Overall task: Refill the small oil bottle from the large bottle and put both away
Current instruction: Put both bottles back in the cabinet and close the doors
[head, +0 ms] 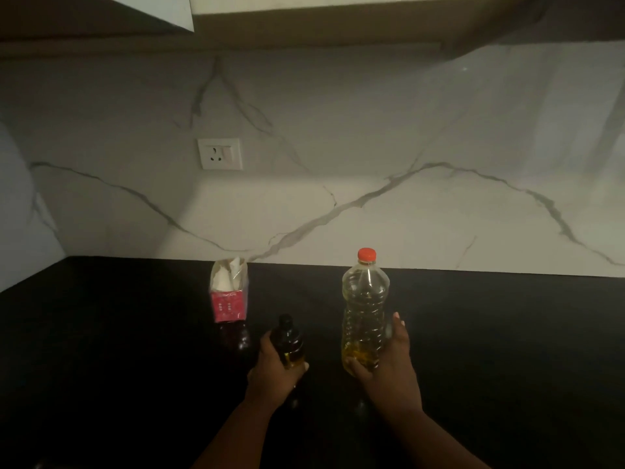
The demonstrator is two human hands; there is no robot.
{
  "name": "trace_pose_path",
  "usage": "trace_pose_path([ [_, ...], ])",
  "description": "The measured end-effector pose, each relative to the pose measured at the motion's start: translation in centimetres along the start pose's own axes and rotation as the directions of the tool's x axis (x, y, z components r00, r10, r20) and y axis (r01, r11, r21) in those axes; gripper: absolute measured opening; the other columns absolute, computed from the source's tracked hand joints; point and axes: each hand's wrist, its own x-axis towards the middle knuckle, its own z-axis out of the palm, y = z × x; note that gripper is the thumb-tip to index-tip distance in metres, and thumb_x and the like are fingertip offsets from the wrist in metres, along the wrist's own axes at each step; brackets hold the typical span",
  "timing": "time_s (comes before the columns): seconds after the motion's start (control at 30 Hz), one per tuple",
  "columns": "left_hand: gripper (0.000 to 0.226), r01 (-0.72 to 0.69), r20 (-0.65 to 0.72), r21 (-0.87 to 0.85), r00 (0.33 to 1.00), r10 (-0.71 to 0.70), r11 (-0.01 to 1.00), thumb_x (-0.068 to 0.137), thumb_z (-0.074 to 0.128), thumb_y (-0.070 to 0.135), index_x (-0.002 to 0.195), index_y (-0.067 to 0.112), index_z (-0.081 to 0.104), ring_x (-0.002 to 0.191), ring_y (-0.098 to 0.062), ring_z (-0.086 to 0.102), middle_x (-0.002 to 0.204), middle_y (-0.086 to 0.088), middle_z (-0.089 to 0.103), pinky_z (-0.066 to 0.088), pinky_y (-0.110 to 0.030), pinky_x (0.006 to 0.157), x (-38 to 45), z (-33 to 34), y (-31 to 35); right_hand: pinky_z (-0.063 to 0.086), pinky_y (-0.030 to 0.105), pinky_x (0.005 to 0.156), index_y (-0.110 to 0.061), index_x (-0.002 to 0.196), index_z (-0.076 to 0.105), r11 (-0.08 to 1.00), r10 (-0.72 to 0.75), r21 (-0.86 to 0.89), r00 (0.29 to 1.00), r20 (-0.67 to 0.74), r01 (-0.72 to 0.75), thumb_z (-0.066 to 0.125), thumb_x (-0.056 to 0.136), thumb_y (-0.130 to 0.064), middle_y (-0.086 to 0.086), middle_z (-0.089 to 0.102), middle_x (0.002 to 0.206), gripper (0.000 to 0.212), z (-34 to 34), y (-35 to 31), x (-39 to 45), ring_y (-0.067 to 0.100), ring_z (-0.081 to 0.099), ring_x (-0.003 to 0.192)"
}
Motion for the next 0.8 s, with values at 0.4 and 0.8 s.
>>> trace_pose_path([
  [0.4, 0.079, 0.011, -0.047, -0.150, 0.999, -0.018, 0.989, 0.070, 0.088, 0.023, 0.131, 0.040, 0.040, 0.085, 0.005, 0.053, 0.099, 0.020, 0.055, 0.035, -0.014, 0.066, 2.0, 1.2, -1.0, 0.036, 0.043, 0.105, -0.049, 0.143, -0.009, 0.942, 0.132, 0.284, 0.977, 0.169, -0.177, 0.088, 0.058, -0.046, -0.001, 0.032, 0.152, 0.129, 1.4, 0.9, 3.3, 0.023, 0.040, 0.134],
  [0.8, 0.069, -0.093, 0.019, -0.260, 0.995, 0.101, 0.961, 0.067, 0.089, 0.016, 0.122, 0.038, 0.053, 0.098, -0.010, 0.067, 0.108, 0.006, 0.069, 0.052, -0.024, 0.079, 0.8, 0.3, 0.0, 0.045, 0.036, 0.094, -0.044, 0.135, 0.023, 0.944, 0.063, 0.306, 0.980, 0.189, -0.120, 0.078, 0.049, -0.060, -0.020, 0.048, 0.118, 0.104, 0.2, -1.9, 2.9, 0.005, 0.049, 0.106],
])
